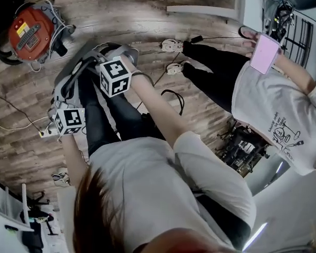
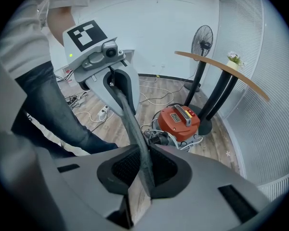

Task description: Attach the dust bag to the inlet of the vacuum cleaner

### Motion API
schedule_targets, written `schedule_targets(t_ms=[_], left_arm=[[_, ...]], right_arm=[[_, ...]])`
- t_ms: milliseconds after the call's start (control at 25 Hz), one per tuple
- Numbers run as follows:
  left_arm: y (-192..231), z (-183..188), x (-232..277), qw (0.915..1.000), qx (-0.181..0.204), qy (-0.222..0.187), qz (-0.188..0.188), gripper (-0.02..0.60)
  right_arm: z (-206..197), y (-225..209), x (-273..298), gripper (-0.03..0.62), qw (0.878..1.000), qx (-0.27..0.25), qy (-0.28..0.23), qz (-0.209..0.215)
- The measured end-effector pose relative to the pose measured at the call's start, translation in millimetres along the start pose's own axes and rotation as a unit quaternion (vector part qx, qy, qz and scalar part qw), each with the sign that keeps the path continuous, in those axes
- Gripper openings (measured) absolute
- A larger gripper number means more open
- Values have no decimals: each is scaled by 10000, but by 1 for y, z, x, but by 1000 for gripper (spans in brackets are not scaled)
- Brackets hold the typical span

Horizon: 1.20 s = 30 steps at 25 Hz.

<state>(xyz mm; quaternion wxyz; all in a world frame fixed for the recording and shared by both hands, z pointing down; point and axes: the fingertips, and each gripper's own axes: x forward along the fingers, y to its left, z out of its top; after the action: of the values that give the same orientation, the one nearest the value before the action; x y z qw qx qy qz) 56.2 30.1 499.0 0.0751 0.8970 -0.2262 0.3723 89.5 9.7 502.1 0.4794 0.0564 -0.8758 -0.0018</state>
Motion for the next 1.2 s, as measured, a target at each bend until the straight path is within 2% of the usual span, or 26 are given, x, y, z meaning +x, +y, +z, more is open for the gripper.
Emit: schedule_targets(t_ms=[160, 360, 800, 960, 1200], left_arm=[[8, -16, 14, 10000, -51, 68, -47, 35], [25, -48, 32, 9998, -153, 107, 16, 35], [28, -127, 72, 9961, -536, 705, 10, 35], [38, -146, 86, 9942, -607, 881, 71, 43], [37, -174, 103, 9930, -537, 1051, -55, 46]], right_arm=[[-7, -6, 20, 48, 9999, 17, 53, 157], [-12, -14, 57, 46, 9997, 141, 180, 99], [-37, -1, 141, 39, 9979, 60, 436, 468], [-45, -3, 162, 37, 9978, 231, 473, 398], [-59, 5, 189, 37, 9973, 443, 524, 248]])
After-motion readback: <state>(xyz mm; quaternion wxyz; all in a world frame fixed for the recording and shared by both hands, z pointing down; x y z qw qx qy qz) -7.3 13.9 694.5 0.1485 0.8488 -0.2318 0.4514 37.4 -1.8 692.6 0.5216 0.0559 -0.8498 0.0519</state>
